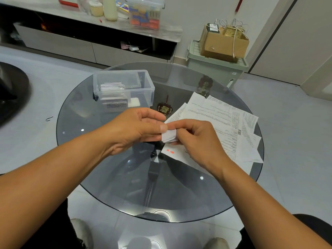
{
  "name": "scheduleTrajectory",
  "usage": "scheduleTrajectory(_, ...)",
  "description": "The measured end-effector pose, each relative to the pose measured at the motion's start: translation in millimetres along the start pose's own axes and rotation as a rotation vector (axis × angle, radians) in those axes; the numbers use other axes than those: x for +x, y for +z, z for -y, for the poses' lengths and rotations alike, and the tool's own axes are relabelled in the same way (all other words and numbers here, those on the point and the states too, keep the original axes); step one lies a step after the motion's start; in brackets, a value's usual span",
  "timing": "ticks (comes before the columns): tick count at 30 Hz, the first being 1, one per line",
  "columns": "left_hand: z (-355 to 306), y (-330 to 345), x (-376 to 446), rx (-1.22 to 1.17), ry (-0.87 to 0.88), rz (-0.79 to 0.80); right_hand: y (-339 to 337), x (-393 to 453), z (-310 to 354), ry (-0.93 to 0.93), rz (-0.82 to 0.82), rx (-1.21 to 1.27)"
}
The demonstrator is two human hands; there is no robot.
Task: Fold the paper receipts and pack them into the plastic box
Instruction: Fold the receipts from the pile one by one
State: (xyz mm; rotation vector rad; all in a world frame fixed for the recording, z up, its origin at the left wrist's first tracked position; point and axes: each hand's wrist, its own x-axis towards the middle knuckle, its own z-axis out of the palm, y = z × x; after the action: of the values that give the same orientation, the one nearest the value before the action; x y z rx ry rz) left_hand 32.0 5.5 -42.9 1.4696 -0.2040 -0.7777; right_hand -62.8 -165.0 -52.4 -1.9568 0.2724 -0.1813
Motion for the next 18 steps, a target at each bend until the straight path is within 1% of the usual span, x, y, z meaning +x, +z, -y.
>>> scheduleTrajectory(2,1.7,-0.2,0.0,0.051,0.039,-0.045,1.8,-0.6,1.8,-0.004,-0.006,-0.045)
scheduleTrajectory(5,0.1,0.4,-0.5,0.12,0.118,-0.09,3.6,-1.4,3.1,0.025,0.002,0.063)
scheduleTrajectory(7,-2.2,0.8,-1.7,0.208,0.182,-0.116,4.2,-1.3,2.1,0.051,0.003,0.109)
scheduleTrajectory(9,-2.2,2.6,-2.9,0.267,0.234,-0.128,4.7,-0.7,0.5,0.05,-0.026,0.133)
scheduleTrajectory(11,0.2,4.7,-4.2,0.273,0.236,-0.113,5.5,-1.1,0.6,0.023,-0.064,0.141)
scheduleTrajectory(13,2.9,4.3,-2.4,0.3,0.211,-0.108,6.4,-1.1,1.7,0.01,-0.064,0.133)
scheduleTrajectory(14,4.0,1.4,0.6,0.33,0.203,-0.135,6.2,-0.3,1.3,0.015,-0.048,0.132)
scheduleTrajectory(16,4.9,-11.5,10.1,0.468,0.223,-0.264,3.2,2.6,-1.3,0.017,-0.033,0.071)
scheduleTrajectory(18,6.1,-30.0,19.3,0.727,0.281,-0.42,-5.0,3.6,-3.1,-0.013,-0.039,-0.144)
